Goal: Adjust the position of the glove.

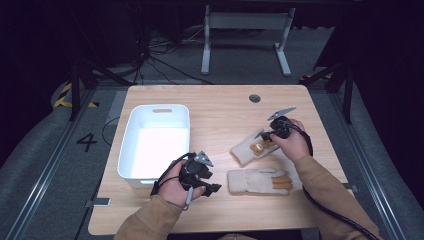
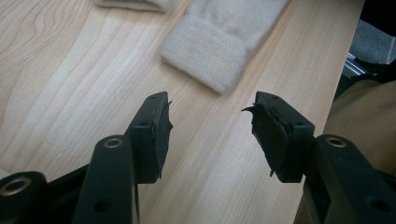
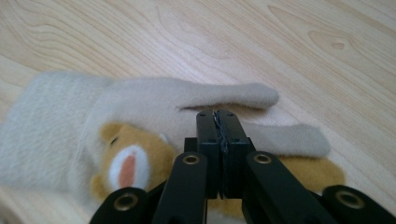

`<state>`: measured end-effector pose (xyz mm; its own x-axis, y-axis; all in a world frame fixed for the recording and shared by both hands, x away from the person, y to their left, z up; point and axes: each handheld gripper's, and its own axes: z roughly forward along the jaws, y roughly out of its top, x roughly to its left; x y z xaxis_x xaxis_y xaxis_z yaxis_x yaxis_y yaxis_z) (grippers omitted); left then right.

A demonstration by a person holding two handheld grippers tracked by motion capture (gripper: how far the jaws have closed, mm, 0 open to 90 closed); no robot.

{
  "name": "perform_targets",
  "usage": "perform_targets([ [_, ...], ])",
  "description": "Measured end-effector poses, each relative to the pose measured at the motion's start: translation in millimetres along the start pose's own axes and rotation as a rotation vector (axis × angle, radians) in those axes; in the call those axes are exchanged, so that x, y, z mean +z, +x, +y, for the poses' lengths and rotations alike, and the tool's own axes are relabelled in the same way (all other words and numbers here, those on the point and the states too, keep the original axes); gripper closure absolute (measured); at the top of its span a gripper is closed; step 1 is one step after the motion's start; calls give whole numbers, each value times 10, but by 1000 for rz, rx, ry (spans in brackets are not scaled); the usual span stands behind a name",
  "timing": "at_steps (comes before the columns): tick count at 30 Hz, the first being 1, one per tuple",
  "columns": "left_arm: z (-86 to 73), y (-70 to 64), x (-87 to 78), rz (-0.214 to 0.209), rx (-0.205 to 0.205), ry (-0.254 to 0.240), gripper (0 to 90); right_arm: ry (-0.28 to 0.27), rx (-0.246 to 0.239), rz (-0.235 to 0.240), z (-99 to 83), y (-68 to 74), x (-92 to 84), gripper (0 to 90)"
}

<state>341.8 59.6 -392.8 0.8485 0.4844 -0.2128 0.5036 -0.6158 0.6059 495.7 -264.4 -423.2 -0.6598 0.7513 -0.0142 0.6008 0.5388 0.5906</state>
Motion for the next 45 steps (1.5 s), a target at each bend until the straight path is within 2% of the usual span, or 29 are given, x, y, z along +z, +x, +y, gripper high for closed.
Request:
perform_targets([
  [7,15,11,11,-18,1,-1,476,25,26,13,-45,-43,49,899],
  [17,116,-19,101,-45,30,7,476,73,70,47,-267,17,-147,892],
  [20,137,-27,125,-51,38,10,476,67,73,55,-320,22,-192,868],
  [22,145,-29,129,-54,38,16,477,30,72,75,-340,26,-243,847],
  [25,144,-22,136,-54,36,13,477,-11,34,100,-344,69,-295,765],
  [29,138,-22,137,-56,37,13,476,-27,-25,145,-325,183,-338,660],
  [31,136,-22,130,-54,37,15,477,-27,-61,164,-310,254,-339,606],
  [32,134,-24,130,-53,35,12,476,-26,-71,176,-305,276,-328,548],
  [33,134,-25,130,-54,35,11,477,-6,-81,187,-301,303,-296,505],
  [35,136,-28,130,-53,36,10,477,9,-135,165,-301,330,-250,476],
  [41,141,-28,135,-58,36,13,477,49,-169,149,-321,355,-134,481],
  [44,141,-30,141,-59,35,13,476,64,-177,161,-339,355,-80,493],
  [45,141,-31,139,-59,36,14,477,64,-196,169,-346,346,-62,525],
])
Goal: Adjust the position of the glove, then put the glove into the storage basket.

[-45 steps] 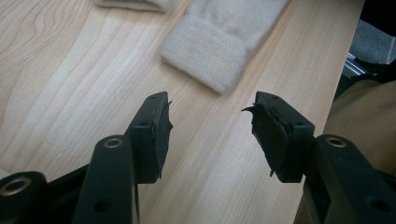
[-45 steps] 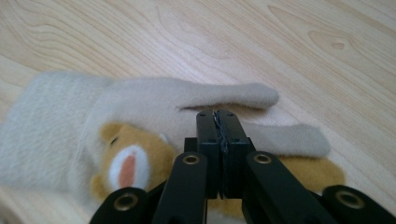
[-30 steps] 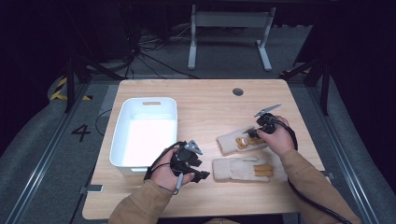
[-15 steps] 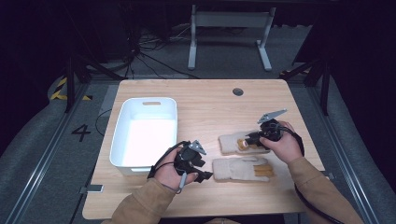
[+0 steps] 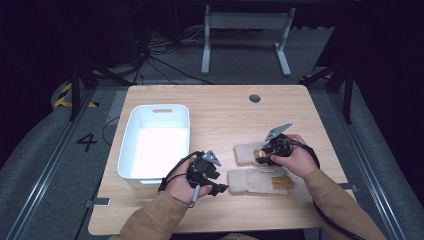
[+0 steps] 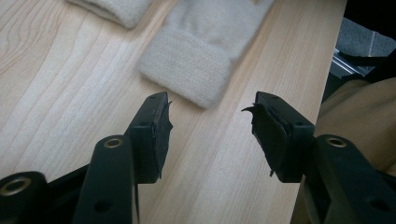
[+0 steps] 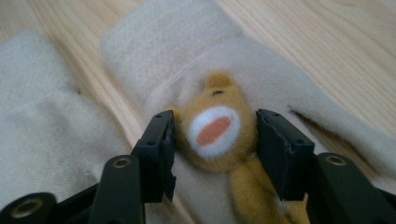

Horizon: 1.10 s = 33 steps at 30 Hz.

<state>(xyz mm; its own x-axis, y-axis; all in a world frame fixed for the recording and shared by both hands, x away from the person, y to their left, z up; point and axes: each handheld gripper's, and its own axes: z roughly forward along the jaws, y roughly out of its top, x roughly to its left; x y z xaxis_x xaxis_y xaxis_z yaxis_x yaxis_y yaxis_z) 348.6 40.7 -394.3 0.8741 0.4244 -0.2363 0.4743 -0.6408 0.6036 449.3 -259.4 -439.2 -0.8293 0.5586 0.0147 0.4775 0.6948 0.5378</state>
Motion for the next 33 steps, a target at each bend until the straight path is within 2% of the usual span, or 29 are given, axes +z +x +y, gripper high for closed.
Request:
perform_targets([
  [7,6,16,-17,-5,-4,-7,477,-8,1,8,1,-41,-39,626],
  [10,17,16,-20,-6,-1,-14,476,-9,-13,2,13,-36,-72,636],
  [18,64,5,-1,-17,16,-9,477,-65,-39,-29,73,-11,-309,643],
  [26,82,-10,3,-12,22,-17,477,-126,-78,-49,84,120,-614,644],
  [33,82,-28,-7,-9,21,-17,477,-171,-117,-53,65,328,-844,644],
])
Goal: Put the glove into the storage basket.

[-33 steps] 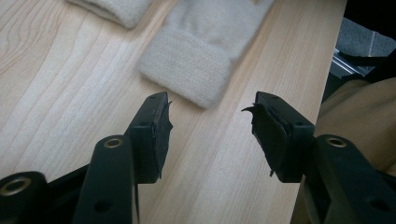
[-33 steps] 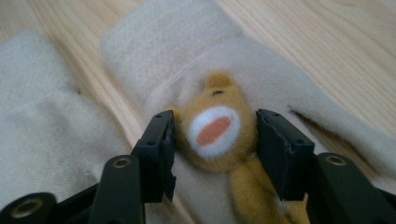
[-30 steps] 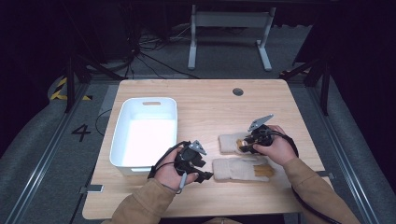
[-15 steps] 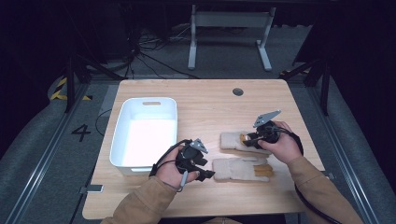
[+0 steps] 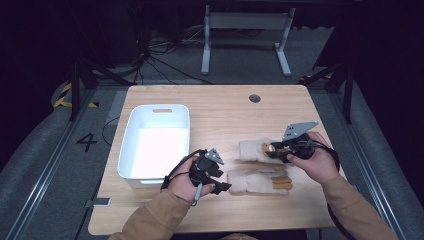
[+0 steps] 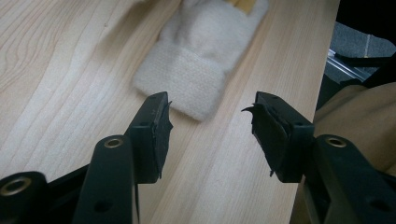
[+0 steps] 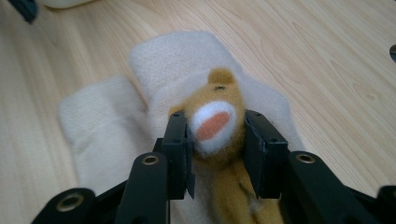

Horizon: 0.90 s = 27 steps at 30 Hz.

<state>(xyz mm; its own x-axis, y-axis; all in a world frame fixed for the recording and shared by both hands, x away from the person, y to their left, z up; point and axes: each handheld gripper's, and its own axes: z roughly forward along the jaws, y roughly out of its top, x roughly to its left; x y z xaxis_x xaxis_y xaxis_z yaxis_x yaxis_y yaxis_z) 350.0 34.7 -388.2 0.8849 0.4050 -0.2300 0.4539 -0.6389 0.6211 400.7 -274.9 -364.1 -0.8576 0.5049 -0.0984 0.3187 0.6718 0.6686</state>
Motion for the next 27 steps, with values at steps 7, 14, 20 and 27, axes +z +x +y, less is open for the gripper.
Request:
perform_targets([
  [7,-1,-13,0,3,2,-4,478,-27,-23,12,-9,206,-100,644],
  [14,-5,-8,-6,5,0,-6,479,-26,-36,57,-42,375,-40,644],
  [20,-7,1,-3,7,4,-1,479,-19,-22,94,-143,476,108,644],
  [27,-10,8,4,7,0,5,478,-4,-26,124,-222,531,223,643],
])
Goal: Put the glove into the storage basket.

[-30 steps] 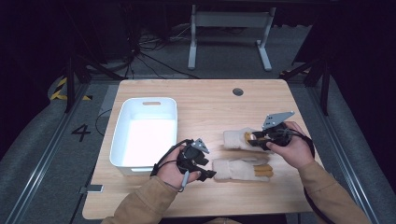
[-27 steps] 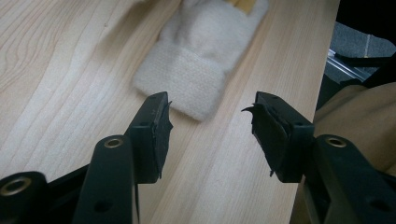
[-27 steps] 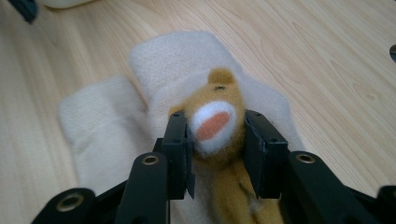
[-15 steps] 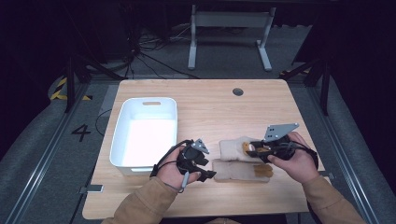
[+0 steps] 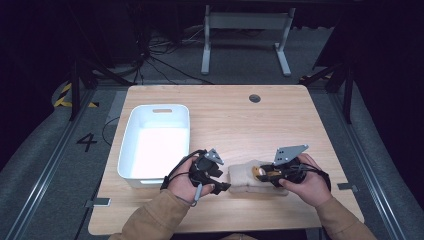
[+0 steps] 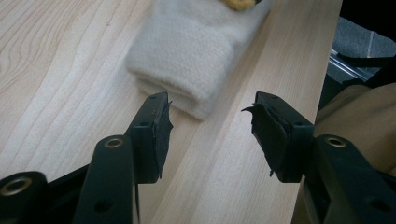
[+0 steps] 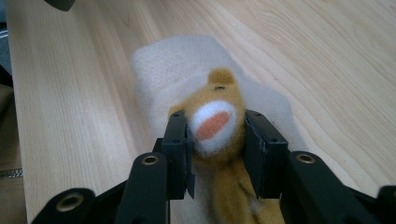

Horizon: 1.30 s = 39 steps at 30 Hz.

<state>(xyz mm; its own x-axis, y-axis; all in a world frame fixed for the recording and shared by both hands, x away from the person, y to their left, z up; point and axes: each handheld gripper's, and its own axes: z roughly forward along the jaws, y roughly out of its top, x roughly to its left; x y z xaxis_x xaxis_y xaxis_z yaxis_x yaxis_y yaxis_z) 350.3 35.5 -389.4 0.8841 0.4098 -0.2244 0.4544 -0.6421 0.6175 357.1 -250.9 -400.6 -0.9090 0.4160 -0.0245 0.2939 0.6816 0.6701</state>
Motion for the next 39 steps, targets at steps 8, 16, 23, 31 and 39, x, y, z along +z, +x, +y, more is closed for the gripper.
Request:
perform_targets([
  [8,0,-1,8,0,-1,1,478,11,5,17,-64,19,90,640],
  [16,1,1,24,5,3,6,479,38,8,49,-125,1,123,631],
  [23,0,-4,36,17,10,1,463,40,-2,59,-154,1,163,585],
  [31,25,-8,53,43,9,6,453,-40,31,39,-166,-19,25,513],
  [39,169,-20,140,35,51,-23,445,-133,116,-63,-281,-143,-249,551],
])
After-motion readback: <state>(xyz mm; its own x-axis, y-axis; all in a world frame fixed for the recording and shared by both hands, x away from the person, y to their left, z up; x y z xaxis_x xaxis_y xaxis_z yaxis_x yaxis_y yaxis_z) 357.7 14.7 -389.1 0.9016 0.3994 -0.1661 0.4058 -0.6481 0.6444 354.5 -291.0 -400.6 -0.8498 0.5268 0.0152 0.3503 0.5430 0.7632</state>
